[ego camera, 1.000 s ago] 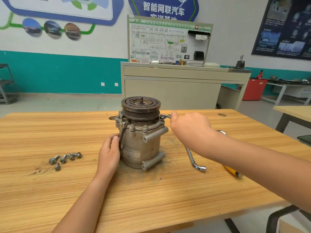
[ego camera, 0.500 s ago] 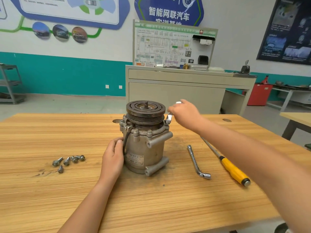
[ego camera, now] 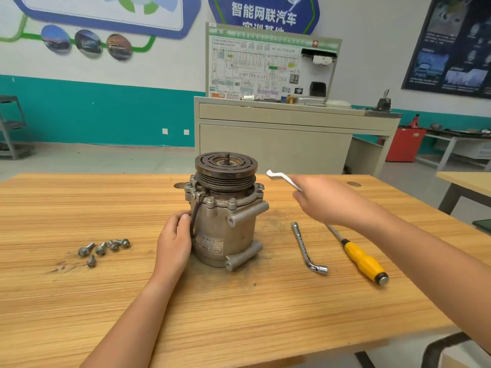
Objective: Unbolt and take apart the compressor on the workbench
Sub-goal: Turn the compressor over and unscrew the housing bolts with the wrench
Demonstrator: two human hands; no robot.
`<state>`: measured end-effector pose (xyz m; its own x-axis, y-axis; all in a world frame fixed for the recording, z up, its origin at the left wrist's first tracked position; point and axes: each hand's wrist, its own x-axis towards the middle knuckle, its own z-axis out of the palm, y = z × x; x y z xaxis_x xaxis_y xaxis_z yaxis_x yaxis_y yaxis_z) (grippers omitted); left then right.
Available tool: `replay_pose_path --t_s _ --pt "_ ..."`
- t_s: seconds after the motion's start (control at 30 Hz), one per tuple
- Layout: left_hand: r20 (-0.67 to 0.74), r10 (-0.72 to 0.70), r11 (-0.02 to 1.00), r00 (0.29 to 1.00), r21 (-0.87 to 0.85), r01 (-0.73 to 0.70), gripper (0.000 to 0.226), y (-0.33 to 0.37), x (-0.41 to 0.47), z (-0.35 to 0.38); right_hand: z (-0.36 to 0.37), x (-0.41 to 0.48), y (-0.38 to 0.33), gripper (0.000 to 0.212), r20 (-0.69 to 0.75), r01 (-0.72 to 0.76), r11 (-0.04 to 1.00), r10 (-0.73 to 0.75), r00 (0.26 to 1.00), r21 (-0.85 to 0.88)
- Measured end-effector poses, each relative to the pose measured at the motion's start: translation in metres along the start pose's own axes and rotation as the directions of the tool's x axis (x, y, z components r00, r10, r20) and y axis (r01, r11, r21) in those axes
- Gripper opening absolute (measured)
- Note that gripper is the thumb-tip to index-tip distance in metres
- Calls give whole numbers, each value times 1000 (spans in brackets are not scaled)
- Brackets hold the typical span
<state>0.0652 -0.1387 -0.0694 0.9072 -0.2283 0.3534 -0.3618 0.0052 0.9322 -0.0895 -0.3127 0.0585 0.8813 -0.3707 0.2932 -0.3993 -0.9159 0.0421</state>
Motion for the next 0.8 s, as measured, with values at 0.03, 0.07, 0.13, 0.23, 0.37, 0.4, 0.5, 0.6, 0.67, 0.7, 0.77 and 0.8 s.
replay_pose_path --t_s 0.03,0.07,0.13,0.23,0.37,0.4,0.5,0.6,0.67,0.7,0.77,0.8 --pt "3 -7 1000 1000 0 7 20 0 0 0 -1 -6 -4 32 43 13 998 -10 999 -57" --pt "6 -12 1000 1000 -1 12 19 1 0 0 -1 -9 -8 34 68 25 993 -17 998 -119" --pt "10 -14 1000 1000 1 14 19 1 0 0 -6 -13 -17 39 61 47 967 -32 998 -251" --pt "11 -15 1000 1000 -6 15 20 1 -1 -1 -16 -14 -33 47 44 105 882 -96 994 -460" --pt "13 -21 1000 1000 -13 21 19 -1 0 -1 -29 -15 -46 46 145 231 739 -179 973 -633" --pt "13 -21 1000 1000 -10 21 19 -1 0 -1 -31 -15 -44 45 154 244 718 -189 970 -652" --pt "5 -24 1000 1000 -7 24 19 -1 0 0 -32 -14 -40 48 156 236 691 -178 972 -683" --pt "6 -32 999 999 -19 32 22 -1 0 0 -31 -14 -40 52 163 247 674 -187 969 -696" --pt "8 -37 999 999 -19 37 22 -2 0 0 -26 -15 -40 62 167 252 680 -190 967 -689" --pt "8 -40 999 999 -18 40 22 -2 0 0 -22 -17 -40 65 168 250 685 -186 968 -685" --pt "11 -41 999 999 -18 41 22 -2 0 -1 -14 -21 -42 67 161 239 692 -177 971 -681" --pt "13 -39 999 999 -19 39 21 -2 0 -1 -13 -21 -43 66 159 240 687 -181 971 -686"
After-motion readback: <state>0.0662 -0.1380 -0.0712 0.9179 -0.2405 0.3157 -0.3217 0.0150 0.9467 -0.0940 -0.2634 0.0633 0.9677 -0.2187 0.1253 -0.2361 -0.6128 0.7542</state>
